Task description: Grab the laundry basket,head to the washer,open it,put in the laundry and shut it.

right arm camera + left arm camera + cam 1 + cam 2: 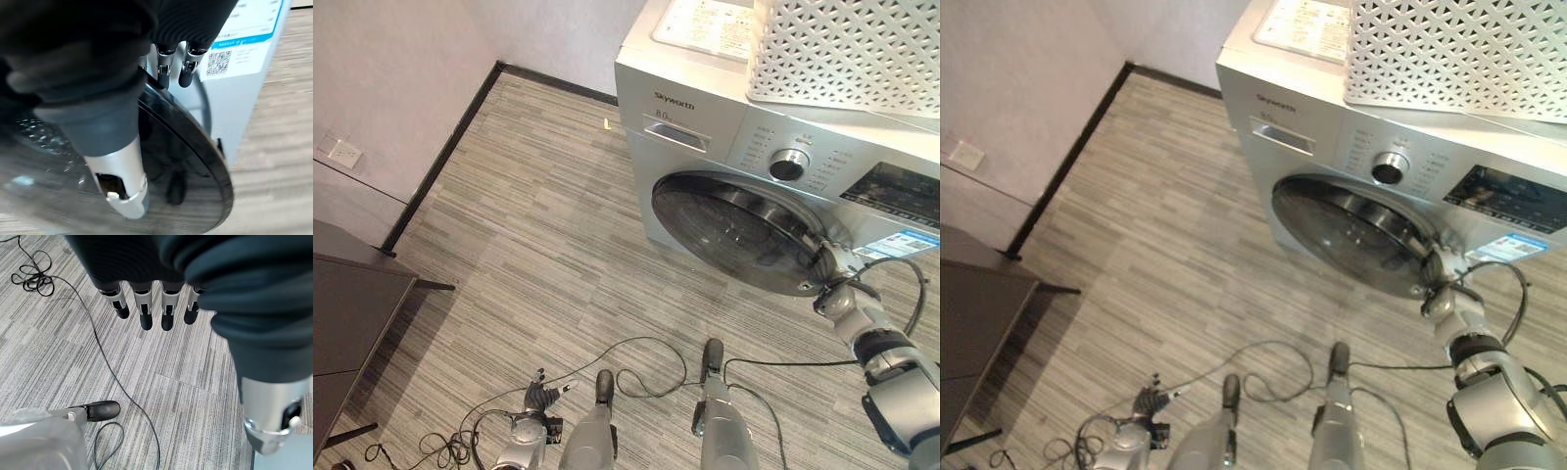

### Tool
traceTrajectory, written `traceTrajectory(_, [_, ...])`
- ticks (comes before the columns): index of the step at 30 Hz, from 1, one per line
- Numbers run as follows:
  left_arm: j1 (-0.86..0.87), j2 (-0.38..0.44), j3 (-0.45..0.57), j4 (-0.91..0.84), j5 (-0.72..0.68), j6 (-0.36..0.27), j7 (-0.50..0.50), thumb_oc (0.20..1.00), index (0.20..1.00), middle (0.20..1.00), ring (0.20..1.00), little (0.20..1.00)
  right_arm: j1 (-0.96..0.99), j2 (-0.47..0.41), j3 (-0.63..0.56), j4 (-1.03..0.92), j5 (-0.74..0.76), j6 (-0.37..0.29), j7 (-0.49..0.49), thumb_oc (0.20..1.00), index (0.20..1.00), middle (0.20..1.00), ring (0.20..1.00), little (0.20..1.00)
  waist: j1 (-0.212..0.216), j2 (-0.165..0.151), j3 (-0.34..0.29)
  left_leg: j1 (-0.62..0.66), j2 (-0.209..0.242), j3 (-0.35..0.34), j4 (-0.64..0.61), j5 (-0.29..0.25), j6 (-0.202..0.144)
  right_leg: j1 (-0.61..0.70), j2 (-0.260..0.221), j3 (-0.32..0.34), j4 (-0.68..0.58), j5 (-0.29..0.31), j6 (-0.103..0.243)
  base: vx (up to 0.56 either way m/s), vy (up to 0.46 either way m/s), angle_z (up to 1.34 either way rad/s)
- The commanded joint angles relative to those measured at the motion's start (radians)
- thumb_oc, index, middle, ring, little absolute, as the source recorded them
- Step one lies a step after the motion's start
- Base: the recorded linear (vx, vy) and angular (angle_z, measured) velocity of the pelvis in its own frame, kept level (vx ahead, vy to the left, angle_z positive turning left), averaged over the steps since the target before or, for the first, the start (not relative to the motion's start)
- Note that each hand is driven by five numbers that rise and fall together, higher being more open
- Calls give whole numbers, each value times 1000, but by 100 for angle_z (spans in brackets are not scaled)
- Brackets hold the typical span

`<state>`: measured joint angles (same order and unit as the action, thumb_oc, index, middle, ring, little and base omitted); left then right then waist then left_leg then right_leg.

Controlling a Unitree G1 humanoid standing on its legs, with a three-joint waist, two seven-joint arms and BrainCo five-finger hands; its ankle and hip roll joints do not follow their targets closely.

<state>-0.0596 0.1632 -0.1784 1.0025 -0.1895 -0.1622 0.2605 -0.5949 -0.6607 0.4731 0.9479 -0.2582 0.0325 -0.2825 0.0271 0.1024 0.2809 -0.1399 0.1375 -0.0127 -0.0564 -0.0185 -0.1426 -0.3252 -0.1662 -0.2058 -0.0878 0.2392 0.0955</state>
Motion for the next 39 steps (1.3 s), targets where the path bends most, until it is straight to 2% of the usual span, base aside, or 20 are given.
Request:
traceTrajectory(1, [-34,52,-59,51,3,-8,33,1000,1000,1000,1000,1000,-4,220,78,-85,66,-107,46,1000,1000,1000,1000,1000,44,-68,-26,-35,-15,13,-4,16,46,35,-86,61,0,-133,60,0,0,0])
traceTrajectory(8, [-16,42,-75,55,53,4,50,1000,1000,1000,1000,1000,139,381,151,-198,132,-137,112,1000,1000,1000,1000,1000,47,-83,-57,27,1,17,-12,1,46,101,-77,35,0,-150,56,42,6,-5])
traceTrajectory(12, [10,99,-127,-60,209,0,111,1000,1000,1000,1000,1000,182,430,166,-142,144,-142,116,1000,1000,1000,1000,1000,62,-88,-79,58,10,9,-8,-13,44,143,-70,21,0,-164,57,65,-13,10])
traceTrajectory(15, [24,235,-143,-264,448,11,247,1000,1000,1000,1000,1000,200,454,161,-93,152,-145,95,1000,1000,1000,1000,1000,78,-90,-93,86,25,7,-6,-29,39,175,-58,16,1,-178,59,40,-15,6])
traceTrajectory(17, [29,278,-131,-335,510,15,282,1000,1000,1000,1000,1000,200,460,157,-85,152,-152,85,1000,1000,1000,1000,1000,81,-95,-97,88,25,7,-7,-28,37,175,-58,16,0,-178,60,0,0,0])
traceTrajectory(20, [40,452,-73,-545,784,45,395,1000,1000,1000,1000,1000,219,462,133,-42,148,-165,71,1000,1000,1000,1000,1000,88,-102,-108,102,35,10,-10,-37,29,185,-50,19,1,-186,63,35,-34,6])
traceTrajectory(21, [37,507,-49,-599,855,62,417,1000,1000,1000,1000,1000,228,461,126,-18,142,-166,70,1000,1000,1000,1000,1000,90,-103,-111,107,39,13,-11,-40,27,190,-45,21,1,-189,63,55,-43,7])
traceTrajectory(22, [41,568,45,-730,898,72,414,1000,1000,1000,1000,1000,257,452,101,1,134,-161,69,1000,1000,1000,1000,1000,93,-102,-119,116,44,16,-14,-44,23,196,-42,21,0,-192,63,42,-31,7])
traceTrajectory(24, [72,582,115,-828,889,68,386,1000,1000,1000,1000,1000,275,448,85,5,132,-156,73,1000,1000,1000,1000,1000,91,-105,-124,120,45,16,-16,-44,23,197,-41,23,0,-193,62,32,-20,14])
traceTrajectory(26, [112,555,247,-1039,802,10,313,1000,1000,1000,1000,1000,327,444,35,47,137,-126,98,1000,1000,1000,1000,1000,87,-100,-137,136,48,20,-25,-46,22,204,-38,23,0,-198,60,51,-14,7])
traceTrajectory(28, [110,498,271,-1188,608,-42,165,1000,1000,1000,1000,1000,358,441,5,77,150,-102,130,1000,1000,1000,1000,1000,76,-93,-147,141,44,23,-28,-46,23,207,-37,26,0,-200,60,34,3,6])
traceTrajectory(29, [103,473,251,-1221,510,-45,84,1000,1000,1000,1000,1000,364,441,-5,93,154,-94,139,1000,1000,1000,1000,1000,73,-87,-146,144,44,25,-27,-47,24,210,-36,25,0,-199,60,36,12,7])
traceTrajectory(30, [81,456,212,-1283,317,-63,-53,1000,1000,1000,1000,1000,365,441,-16,125,144,-79,159,1000,1000,1000,1000,1000,68,-75,-149,151,43,26,-27,-53,26,216,-35,24,0,-203,61,35,15,1])
traceTrajectory(31, [69,447,186,-1307,166,-72,-129,1000,1000,1000,1000,1000,366,439,-17,139,131,-75,167,1000,1000,1000,1000,1000,65,-69,-150,154,42,28,-27,-53,26,219,-36,23,0,-202,62,46,31,-2])
traceTrajectory(32, [0,508,65,-1359,-253,-52,-331,1000,1000,1000,1000,1000,365,423,-10,145,106,-69,203,1000,1000,1000,1000,1000,53,-51,-156,161,38,32,-27,-50,28,222,-38,23,0,-199,64,12,26,-3])
traceTrajectory(33, [-2,509,64,-1358,-254,-52,-331,1000,1000,1000,1000,1000,364,424,-11,146,106,-69,203,1000,1000,1000,1000,1000,54,-53,-157,158,36,32,-28,-47,28,219,-40,24,0,-196,64,17,24,-4])
traceTrajectory(34, [-45,574,19,-1392,-336,-61,-389,1000,1000,1000,1000,1000,361,423,-5,165,97,-70,209,1000,1000,1000,1000,1000,49,-50,-160,161,34,32,-28,-47,28,221,-40,26,0,-195,65,0,0,0])
traceTrajectory(35, [-82,633,-42,-1417,-508,-91,-471,1000,1000,1000,1000,1000,364,420,26,180,64,-83,216,1000,1000,1000,1000,1000,36,-50,-166,170,31,38,-30,-47,26,223,-42,31,0,-194,69,38,24,-5])
traceTrajectory(36, [-84,634,-44,-1414,-510,-92,-473,1000,1000,1000,1000,1000,364,420,25,180,64,-83,216,1000,1000,1000,1000,1000,37,-51,-166,170,31,38,-30,-47,26,223,-42,32,0,-194,69,42,26,-5])
traceTrajectory(39, [-115,602,-182,-1375,-699,-55,-545,1000,1000,1000,1000,1000,378,408,52,185,28,-96,214,1000,1000,1000,1000,1000,12,-55,-175,183,30,52,-31,-52,27,224,-40,44,0,-193,71,39,19,-17])
